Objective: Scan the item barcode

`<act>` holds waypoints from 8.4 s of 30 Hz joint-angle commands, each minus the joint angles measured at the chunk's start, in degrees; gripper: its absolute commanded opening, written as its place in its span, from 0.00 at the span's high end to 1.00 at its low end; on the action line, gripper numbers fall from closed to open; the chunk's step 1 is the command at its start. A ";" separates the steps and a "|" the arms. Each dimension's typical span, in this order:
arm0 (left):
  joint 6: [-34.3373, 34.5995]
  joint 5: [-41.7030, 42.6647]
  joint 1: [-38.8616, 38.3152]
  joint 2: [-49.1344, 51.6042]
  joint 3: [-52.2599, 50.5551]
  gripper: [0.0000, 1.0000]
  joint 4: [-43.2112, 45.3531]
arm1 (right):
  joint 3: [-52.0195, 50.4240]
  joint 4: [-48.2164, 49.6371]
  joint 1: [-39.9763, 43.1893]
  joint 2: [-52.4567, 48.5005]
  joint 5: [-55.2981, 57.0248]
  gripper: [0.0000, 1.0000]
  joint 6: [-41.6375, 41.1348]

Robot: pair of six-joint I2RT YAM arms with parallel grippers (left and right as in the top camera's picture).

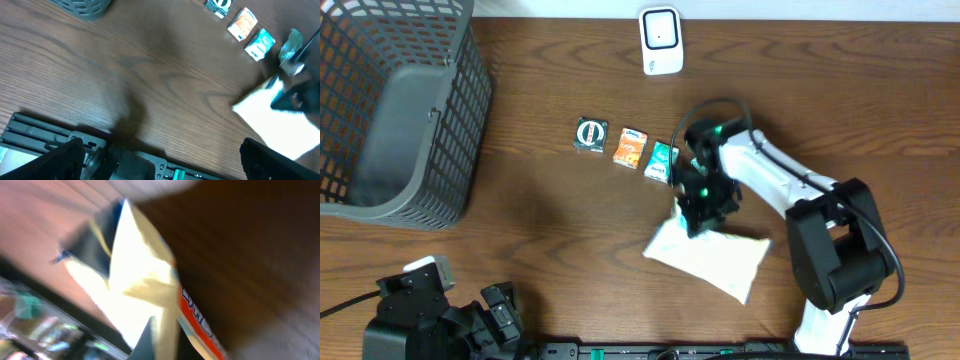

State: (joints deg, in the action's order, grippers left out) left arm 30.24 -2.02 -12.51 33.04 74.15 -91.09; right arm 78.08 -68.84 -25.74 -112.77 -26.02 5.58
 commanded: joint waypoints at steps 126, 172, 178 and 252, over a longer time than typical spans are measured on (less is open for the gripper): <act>0.50 -0.37 0.22 0.04 0.00 0.02 0.04 | 6.47 -2.32 7.74 6.49 6.40 0.28 7.72; 0.50 -0.37 0.22 0.04 0.00 0.02 0.04 | 1.92 27.56 16.48 6.43 -51.47 0.99 -10.86; 0.50 -0.37 0.22 0.04 0.00 0.02 0.04 | 7.76 28.59 17.20 9.07 -44.65 0.99 -13.49; 0.50 -0.37 0.22 0.04 0.00 0.02 0.04 | 25.42 114.60 -6.14 -27.41 69.46 0.99 53.92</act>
State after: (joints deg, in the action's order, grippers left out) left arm 30.24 -1.87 -12.47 33.04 74.13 -91.07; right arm 102.54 45.15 -32.34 -141.99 38.41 57.32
